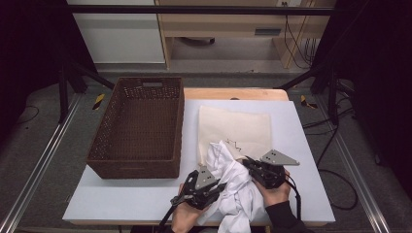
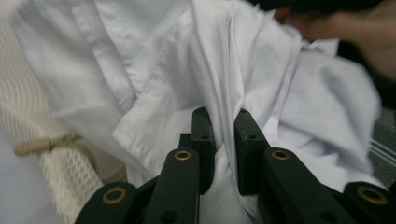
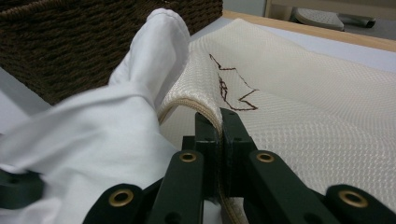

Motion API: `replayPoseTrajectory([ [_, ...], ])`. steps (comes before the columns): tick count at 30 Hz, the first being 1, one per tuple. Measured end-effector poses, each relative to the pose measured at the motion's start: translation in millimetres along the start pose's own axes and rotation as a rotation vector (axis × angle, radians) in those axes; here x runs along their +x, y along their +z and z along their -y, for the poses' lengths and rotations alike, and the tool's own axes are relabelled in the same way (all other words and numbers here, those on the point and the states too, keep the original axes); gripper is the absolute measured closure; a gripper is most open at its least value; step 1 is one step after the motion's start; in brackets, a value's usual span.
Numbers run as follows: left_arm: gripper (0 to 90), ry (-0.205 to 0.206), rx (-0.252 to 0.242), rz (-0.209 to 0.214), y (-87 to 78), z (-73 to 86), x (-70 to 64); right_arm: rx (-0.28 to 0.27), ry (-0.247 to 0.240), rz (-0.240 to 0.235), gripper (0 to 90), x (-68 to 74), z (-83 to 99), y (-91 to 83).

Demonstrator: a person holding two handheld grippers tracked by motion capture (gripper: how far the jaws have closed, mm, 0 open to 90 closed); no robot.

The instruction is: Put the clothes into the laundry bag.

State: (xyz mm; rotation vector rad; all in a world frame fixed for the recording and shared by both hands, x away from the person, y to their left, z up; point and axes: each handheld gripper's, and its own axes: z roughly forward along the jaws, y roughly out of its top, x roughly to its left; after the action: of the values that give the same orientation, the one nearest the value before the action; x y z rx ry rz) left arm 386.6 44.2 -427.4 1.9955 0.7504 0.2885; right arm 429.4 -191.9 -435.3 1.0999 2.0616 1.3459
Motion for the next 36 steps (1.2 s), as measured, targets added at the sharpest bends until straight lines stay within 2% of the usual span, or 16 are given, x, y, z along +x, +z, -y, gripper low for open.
replayPoseTrajectory([
  [1, 80.3, 0.007, -0.020, 0.017, -3.6, -5.4, -3.5, -0.001, -0.002, 0.001, 87.3, 0.4, -0.3, -0.1],
  [2, 80.2, 0.029, -0.054, 0.063, -6.6, -15.8, -12.4, -0.004, 0.003, 0.003, 87.3, 0.9, -1.3, -0.4],
  [5, 80.2, 0.052, -0.056, 0.096, -2.6, -24.4, -21.6, -0.014, 0.012, -0.002, 87.4, 0.2, -2.1, -0.9],
  [8, 79.9, 0.090, -0.022, 0.078, 19.4, -28.5, -28.7, -0.029, 0.020, 0.001, 87.5, -1.1, -3.5, -3.4],
  [11, 79.7, 0.073, 0.035, 0.083, 45.7, -23.8, -23.6, -0.044, 0.026, 0.005, 87.6, -3.4, -4.5, -6.7],
  [12, 79.5, 0.070, 0.085, 0.074, 63.3, -18.5, -19.5, -0.059, 0.026, -0.003, 87.6, -4.0, -5.6, -9.2],
  [16, 79.4, 0.049, 0.102, 0.051, 75.0, -17.7, -13.3, -0.080, 0.010, -0.014, 87.6, -1.5, -8.1, -12.4],
  [18, 78.7, 0.045, 0.099, 0.022, 78.3, -19.1, -10.7, -0.086, 0.012, -0.020, 87.5, -0.8, -8.4, -12.9],
  [20, 77.3, 0.030, 0.092, 0.022, 79.8, -18.6, -8.9, -0.083, 0.011, -0.018, 87.5, -0.5, -7.4, -11.9],
  [23, 70.9, 0.017, 0.074, 0.052, 73.6, -17.1, -7.0, -0.072, 0.014, -0.017, 87.5, -1.7, -5.0, -10.1],
  [25, 58.3, 0.025, 0.064, 0.049, 61.0, -18.0, -7.2, -0.069, 0.012, -0.009, 87.5, -2.5, -4.5, -10.3],
  [28, 40.7, 0.058, 0.021, -0.006, 33.1, -23.2, -3.3, -0.058, 0.004, 0.000, 87.4, -2.8, -3.3, -9.4],
  [29, 36.9, 0.062, 0.000, -0.029, 23.7, -25.5, 0.4, -0.055, 0.005, 0.001, 87.4, -2.6, -3.1, -8.8],
  [32, 29.5, 0.040, -0.021, -0.041, 6.1, -34.2, 17.6, -0.044, -0.004, 0.003, 87.3, -0.3, -3.2, -6.5],
  [34, 28.0, 0.008, -0.007, -0.024, 4.5, -37.6, 30.8, -0.043, -0.008, 0.005, 87.4, 0.4, -3.2, -5.9],
  [36, 26.5, -0.002, 0.013, -0.050, 10.5, -38.5, 41.2, -0.042, -0.005, 0.004, 87.4, 0.0, -3.2, -5.8],
])
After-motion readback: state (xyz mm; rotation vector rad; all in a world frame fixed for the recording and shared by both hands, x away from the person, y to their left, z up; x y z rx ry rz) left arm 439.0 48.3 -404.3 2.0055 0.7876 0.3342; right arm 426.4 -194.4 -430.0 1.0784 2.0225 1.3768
